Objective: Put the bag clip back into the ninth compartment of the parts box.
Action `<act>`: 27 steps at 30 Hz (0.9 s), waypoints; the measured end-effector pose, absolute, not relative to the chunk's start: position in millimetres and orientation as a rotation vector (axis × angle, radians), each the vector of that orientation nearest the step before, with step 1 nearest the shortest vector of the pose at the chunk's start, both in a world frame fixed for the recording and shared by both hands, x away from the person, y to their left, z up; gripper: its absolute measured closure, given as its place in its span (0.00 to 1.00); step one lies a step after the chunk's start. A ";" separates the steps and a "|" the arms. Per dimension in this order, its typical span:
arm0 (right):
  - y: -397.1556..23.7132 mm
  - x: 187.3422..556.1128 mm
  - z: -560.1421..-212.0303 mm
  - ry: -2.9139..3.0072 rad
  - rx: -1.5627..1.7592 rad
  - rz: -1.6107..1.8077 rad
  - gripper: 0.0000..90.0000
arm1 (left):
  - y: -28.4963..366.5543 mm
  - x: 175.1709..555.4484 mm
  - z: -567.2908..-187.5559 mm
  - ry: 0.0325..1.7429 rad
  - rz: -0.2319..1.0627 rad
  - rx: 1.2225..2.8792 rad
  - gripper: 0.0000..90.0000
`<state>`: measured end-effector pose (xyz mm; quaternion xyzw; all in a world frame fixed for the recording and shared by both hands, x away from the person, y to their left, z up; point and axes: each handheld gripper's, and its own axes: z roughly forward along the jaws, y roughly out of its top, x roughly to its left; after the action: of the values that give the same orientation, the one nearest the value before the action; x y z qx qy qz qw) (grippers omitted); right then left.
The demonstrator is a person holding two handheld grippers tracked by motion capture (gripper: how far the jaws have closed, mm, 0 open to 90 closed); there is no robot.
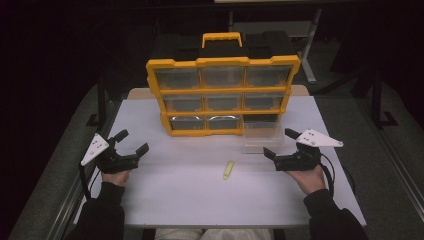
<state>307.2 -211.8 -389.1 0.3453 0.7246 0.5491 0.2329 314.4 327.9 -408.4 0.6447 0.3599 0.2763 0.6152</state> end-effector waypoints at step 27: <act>-167.7 328.9 -372.3 2.236 0.812 1.416 0.00 | 327.8 314.5 -408.9 0.829 0.630 1.484 0.00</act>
<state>328.9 -167.7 -372.3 0.2883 0.7936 0.5027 0.1854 314.5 327.8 -408.9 0.6444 0.3601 0.2737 0.6165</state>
